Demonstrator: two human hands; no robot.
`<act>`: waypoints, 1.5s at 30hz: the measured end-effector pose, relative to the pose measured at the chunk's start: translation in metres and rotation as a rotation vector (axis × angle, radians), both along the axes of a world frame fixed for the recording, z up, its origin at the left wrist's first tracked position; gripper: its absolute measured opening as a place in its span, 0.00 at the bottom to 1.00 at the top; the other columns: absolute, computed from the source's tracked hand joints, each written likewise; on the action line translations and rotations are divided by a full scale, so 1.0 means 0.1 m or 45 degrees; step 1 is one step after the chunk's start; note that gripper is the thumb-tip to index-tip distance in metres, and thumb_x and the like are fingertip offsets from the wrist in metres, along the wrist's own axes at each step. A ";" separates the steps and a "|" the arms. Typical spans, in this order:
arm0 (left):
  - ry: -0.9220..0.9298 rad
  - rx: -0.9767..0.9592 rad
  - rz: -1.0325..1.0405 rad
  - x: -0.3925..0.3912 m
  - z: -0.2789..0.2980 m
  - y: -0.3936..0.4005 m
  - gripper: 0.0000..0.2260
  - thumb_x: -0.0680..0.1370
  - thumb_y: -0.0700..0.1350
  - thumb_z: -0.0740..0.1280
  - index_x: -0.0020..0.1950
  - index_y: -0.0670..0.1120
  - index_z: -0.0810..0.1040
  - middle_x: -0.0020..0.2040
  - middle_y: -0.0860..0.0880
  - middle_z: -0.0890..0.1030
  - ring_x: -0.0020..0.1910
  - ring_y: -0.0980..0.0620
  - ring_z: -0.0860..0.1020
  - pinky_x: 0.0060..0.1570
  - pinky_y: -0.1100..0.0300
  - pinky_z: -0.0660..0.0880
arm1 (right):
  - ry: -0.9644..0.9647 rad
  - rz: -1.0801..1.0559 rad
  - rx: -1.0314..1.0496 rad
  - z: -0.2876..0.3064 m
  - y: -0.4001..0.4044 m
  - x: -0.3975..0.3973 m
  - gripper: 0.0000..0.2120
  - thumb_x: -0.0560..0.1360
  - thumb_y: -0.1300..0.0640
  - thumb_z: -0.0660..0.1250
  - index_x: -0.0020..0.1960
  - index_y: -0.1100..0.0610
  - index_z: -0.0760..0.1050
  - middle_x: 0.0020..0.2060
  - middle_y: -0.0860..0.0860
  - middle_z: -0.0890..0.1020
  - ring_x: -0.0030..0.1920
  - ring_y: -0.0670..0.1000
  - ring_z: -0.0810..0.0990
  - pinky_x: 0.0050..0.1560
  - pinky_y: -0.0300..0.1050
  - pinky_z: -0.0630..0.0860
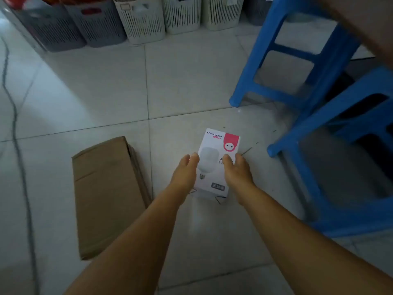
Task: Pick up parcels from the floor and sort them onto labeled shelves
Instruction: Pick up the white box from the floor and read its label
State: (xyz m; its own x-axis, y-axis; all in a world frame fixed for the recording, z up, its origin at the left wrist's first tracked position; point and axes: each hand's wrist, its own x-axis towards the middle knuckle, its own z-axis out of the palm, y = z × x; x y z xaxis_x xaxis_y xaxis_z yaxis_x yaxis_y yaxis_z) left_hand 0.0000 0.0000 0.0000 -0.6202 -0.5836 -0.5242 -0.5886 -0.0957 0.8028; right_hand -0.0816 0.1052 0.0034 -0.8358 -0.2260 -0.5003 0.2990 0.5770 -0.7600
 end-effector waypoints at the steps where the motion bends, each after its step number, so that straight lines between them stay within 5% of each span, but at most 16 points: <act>1: 0.027 0.000 -0.041 -0.02 -0.05 0.00 0.15 0.83 0.53 0.51 0.60 0.46 0.72 0.50 0.44 0.78 0.38 0.56 0.76 0.31 0.65 0.69 | 0.046 0.025 0.051 -0.06 -0.01 -0.02 0.26 0.79 0.46 0.57 0.75 0.53 0.60 0.70 0.56 0.68 0.63 0.59 0.73 0.55 0.54 0.77; 5: 0.069 0.048 -0.100 -0.08 -0.39 -0.05 0.18 0.83 0.54 0.51 0.64 0.47 0.73 0.51 0.46 0.80 0.43 0.54 0.79 0.32 0.65 0.73 | 0.075 0.179 0.195 -0.36 -0.11 -0.10 0.31 0.78 0.43 0.58 0.78 0.50 0.52 0.76 0.55 0.57 0.70 0.61 0.65 0.65 0.61 0.70; 9: 0.046 0.097 -0.101 -0.06 -0.51 -0.09 0.16 0.84 0.56 0.49 0.50 0.54 0.75 0.45 0.50 0.81 0.41 0.56 0.79 0.31 0.66 0.73 | 0.014 0.261 0.218 -0.58 -0.12 -0.08 0.36 0.76 0.41 0.62 0.77 0.51 0.50 0.74 0.56 0.55 0.66 0.61 0.67 0.62 0.60 0.74; 13: -0.114 0.216 -0.169 0.05 -0.54 -0.06 0.19 0.80 0.66 0.47 0.59 0.57 0.68 0.48 0.51 0.80 0.44 0.53 0.81 0.40 0.58 0.72 | 0.209 0.392 0.551 -0.67 -0.02 -0.05 0.49 0.64 0.29 0.67 0.74 0.47 0.48 0.72 0.57 0.59 0.69 0.62 0.62 0.68 0.66 0.60; 17: -0.124 0.337 -0.082 0.04 -0.56 -0.04 0.21 0.80 0.66 0.48 0.63 0.56 0.69 0.54 0.48 0.81 0.49 0.51 0.81 0.48 0.53 0.76 | 0.317 0.546 0.754 -0.77 -0.03 0.04 0.60 0.56 0.24 0.68 0.71 0.48 0.37 0.73 0.59 0.51 0.73 0.63 0.52 0.69 0.70 0.54; 22: 0.004 0.427 0.163 0.00 -0.49 -0.09 0.26 0.81 0.65 0.50 0.63 0.48 0.76 0.57 0.49 0.78 0.56 0.48 0.77 0.58 0.47 0.72 | 0.457 0.609 0.598 -0.76 0.10 -0.01 0.60 0.57 0.30 0.73 0.71 0.45 0.36 0.73 0.58 0.52 0.72 0.62 0.54 0.69 0.68 0.55; 25: 0.223 0.446 0.373 -0.06 -0.38 -0.18 0.20 0.80 0.64 0.54 0.58 0.52 0.76 0.56 0.52 0.77 0.55 0.50 0.76 0.58 0.44 0.70 | 0.636 0.695 0.385 -0.67 0.24 -0.07 0.60 0.55 0.31 0.72 0.73 0.44 0.37 0.72 0.55 0.54 0.71 0.59 0.56 0.69 0.65 0.58; 30: 0.390 0.462 0.514 -0.05 -0.30 -0.45 0.34 0.78 0.64 0.59 0.79 0.49 0.61 0.67 0.47 0.75 0.70 0.45 0.69 0.69 0.36 0.60 | 0.789 0.824 0.158 -0.47 0.20 -0.07 0.60 0.55 0.33 0.72 0.74 0.44 0.38 0.73 0.52 0.52 0.72 0.57 0.55 0.70 0.65 0.58; 33: 0.418 0.427 0.527 -0.01 -0.25 -0.50 0.37 0.76 0.56 0.66 0.80 0.44 0.57 0.67 0.39 0.77 0.61 0.43 0.77 0.61 0.40 0.73 | 0.794 0.861 0.170 -0.49 0.13 -0.02 0.62 0.58 0.36 0.74 0.75 0.45 0.35 0.76 0.52 0.48 0.74 0.57 0.51 0.71 0.68 0.55; 37: 0.464 0.301 0.545 -0.08 -0.21 -0.46 0.31 0.77 0.41 0.68 0.78 0.47 0.61 0.63 0.42 0.79 0.48 0.50 0.82 0.41 0.56 0.79 | 0.563 0.627 -0.119 -0.35 -0.06 -0.05 0.66 0.55 0.42 0.80 0.76 0.43 0.34 0.75 0.52 0.53 0.73 0.55 0.59 0.69 0.64 0.64; 41: 0.408 0.047 0.314 -0.22 -0.11 -0.38 0.12 0.81 0.47 0.64 0.62 0.46 0.79 0.46 0.51 0.85 0.36 0.60 0.84 0.27 0.72 0.75 | 0.411 0.454 -0.461 -0.12 -0.19 -0.26 0.61 0.57 0.52 0.82 0.76 0.43 0.44 0.67 0.54 0.68 0.64 0.53 0.73 0.58 0.57 0.79; 45: 0.399 -0.167 0.027 -0.24 0.05 -0.35 0.13 0.84 0.52 0.55 0.45 0.58 0.77 0.30 0.66 0.82 0.30 0.75 0.77 0.22 0.79 0.67 | 0.164 0.254 -0.509 -0.05 0.02 -0.51 0.49 0.64 0.51 0.79 0.74 0.42 0.51 0.60 0.51 0.75 0.52 0.51 0.81 0.38 0.48 0.83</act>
